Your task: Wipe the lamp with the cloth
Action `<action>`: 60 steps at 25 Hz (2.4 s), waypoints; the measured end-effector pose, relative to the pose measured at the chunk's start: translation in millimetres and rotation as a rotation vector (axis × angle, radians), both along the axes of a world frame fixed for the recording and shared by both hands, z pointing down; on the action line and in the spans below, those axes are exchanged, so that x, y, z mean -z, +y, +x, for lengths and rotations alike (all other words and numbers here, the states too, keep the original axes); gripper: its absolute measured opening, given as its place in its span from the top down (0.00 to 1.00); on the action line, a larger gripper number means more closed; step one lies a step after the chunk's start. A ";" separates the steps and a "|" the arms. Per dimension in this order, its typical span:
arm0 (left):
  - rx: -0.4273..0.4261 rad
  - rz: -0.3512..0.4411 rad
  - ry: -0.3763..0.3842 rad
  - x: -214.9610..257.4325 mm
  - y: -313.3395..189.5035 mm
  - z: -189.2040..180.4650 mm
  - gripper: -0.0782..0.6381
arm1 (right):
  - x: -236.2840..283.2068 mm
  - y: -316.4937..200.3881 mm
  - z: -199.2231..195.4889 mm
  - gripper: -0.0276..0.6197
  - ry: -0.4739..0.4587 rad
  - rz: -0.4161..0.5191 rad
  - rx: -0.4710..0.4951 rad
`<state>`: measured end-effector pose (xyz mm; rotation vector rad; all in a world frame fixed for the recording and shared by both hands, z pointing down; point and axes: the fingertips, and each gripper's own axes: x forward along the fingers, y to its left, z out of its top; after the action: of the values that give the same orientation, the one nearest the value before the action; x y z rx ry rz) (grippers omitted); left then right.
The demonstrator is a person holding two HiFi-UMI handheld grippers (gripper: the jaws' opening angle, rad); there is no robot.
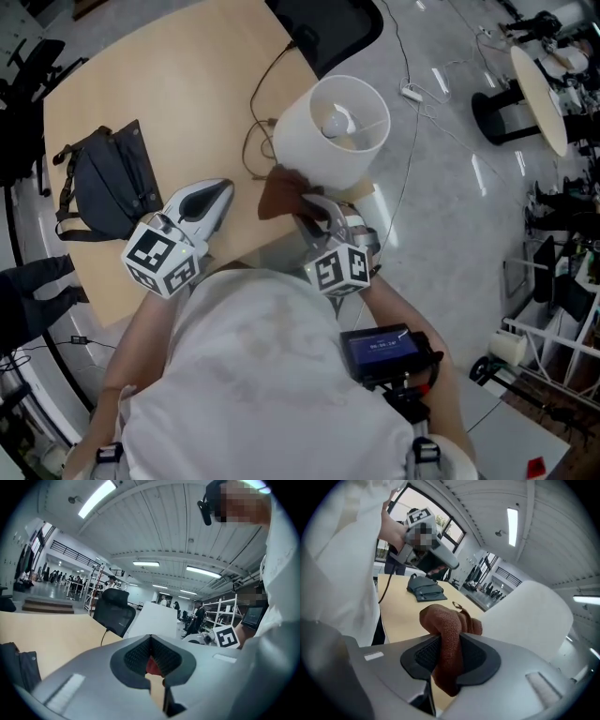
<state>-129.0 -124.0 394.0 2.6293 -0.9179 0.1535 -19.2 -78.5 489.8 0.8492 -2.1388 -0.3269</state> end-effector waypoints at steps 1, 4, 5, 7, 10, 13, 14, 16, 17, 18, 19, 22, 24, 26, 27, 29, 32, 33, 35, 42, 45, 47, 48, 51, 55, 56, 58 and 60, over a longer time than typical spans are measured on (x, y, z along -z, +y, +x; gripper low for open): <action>0.002 0.002 0.002 0.7 -0.2 0.4 0.89 | 13.7 5.6 -3.3 0.78 -0.056 0.021 0.021; 0.004 0.007 0.007 3.2 -1.2 2.9 0.89 | 77.1 16.4 -3.3 0.78 -0.233 0.159 0.045; -0.001 0.008 0.007 4.0 -1.4 4.5 0.89 | 98.7 15.9 1.6 0.78 -0.264 0.221 0.033; -0.022 0.013 0.002 4.1 -0.6 7.4 0.89 | 131.7 11.0 16.2 0.78 -0.305 0.330 -0.017; -0.059 0.013 -0.005 0.0 -0.6 7.1 0.89 | 154.4 0.0 34.2 0.78 -0.355 0.427 -0.105; -0.094 0.001 0.001 -10.1 -5.4 1.7 0.89 | 156.8 -16.3 36.8 0.78 -0.397 0.489 -0.148; -0.103 -0.003 0.004 -13.5 -9.3 -0.3 0.89 | 151.0 -23.9 38.2 0.78 -0.412 0.480 -0.177; -0.112 -0.011 0.004 -15.2 -17.6 -3.2 0.89 | 117.6 -38.4 50.1 0.78 -0.415 0.337 -0.317; -0.110 -0.014 -0.003 -11.9 -19.6 -2.7 0.89 | 103.9 -44.8 56.2 0.78 -0.413 0.278 -0.369; -0.108 -0.014 -0.011 -6.7 -19.2 0.3 0.89 | 99.5 -49.4 60.4 0.78 -0.420 0.262 -0.382; -0.107 -0.012 -0.018 -1.7 -16.4 5.6 0.89 | 99.6 -50.7 64.4 0.78 -0.430 0.269 -0.372; -0.118 -0.011 -0.016 1.3 -2.8 22.4 0.89 | 85.2 -39.2 76.9 0.78 -0.437 0.252 -0.358; -0.126 -0.018 -0.015 -1.5 1.5 27.1 0.89 | 64.5 -31.3 79.9 0.78 -0.434 0.194 -0.374; -0.131 -0.023 -0.014 -3.2 2.0 28.6 0.89 | 46.0 -26.7 80.0 0.78 -0.424 0.140 -0.388; -0.133 -0.021 -0.013 -3.7 1.8 29.0 0.89 | 38.2 -25.0 79.4 0.78 -0.416 0.120 -0.392; -0.141 -0.017 -0.011 -4.7 1.5 31.6 0.89 | 24.0 -21.9 78.5 0.78 -0.389 0.087 -0.391; -0.157 -0.014 -0.011 -3.4 2.7 37.5 0.89 | 8.3 -13.7 75.5 0.78 -0.341 0.034 -0.377; -0.162 -0.017 -0.010 -1.1 3.8 38.9 0.89 | 8.3 -8.9 73.6 0.78 -0.342 0.020 -0.369; -0.176 -0.012 0.004 4.7 5.6 41.3 0.89 | 20.8 2.3 72.6 0.78 -0.399 0.010 -0.352; -0.204 -0.009 0.018 -1.5 8.7 43.7 0.89 | 122.5 6.4 112.0 0.78 -0.768 0.166 -0.341; -0.217 -0.005 0.013 -0.6 11.1 44.7 0.89 | 157.8 -7.1 132.9 0.78 -0.913 0.238 -0.365; -0.228 -0.001 0.011 0.6 12.0 45.1 0.89 | 156.1 -21.3 138.5 0.78 -0.940 0.235 -0.403; -0.231 0.000 0.010 1.3 13.1 45.1 0.89 | 147.6 -27.8 138.6 0.78 -0.934 0.217 -0.427; -0.231 0.000 0.013 4.3 16.5 44.9 0.89 | 111.9 -38.4 138.0 0.78 -0.939 0.131 -0.512; -0.240 -0.003 0.016 5.8 18.6 45.8 0.89 | 60.9 -32.8 139.9 0.78 -0.996 -0.014 -0.615; -0.245 -0.004 0.019 4.8 20.5 46.5 0.89 | 43.8 -28.0 141.4 0.78 -0.990 -0.055 -0.648; -0.256 -0.006 0.022 2.0 24.8 49.6 0.89 | 9.2 -16.8 145.8 0.78 -0.958 -0.133 -0.717; -0.270 -0.007 0.023 -0.9 28.4 54.0 0.89 | -15.9 -6.7 152.8 0.78 -0.905 -0.180 -0.776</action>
<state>-75.0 -95.6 394.8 2.7311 -0.5504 0.1920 133.6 -85.2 505.7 1.8520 -2.3030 0.7725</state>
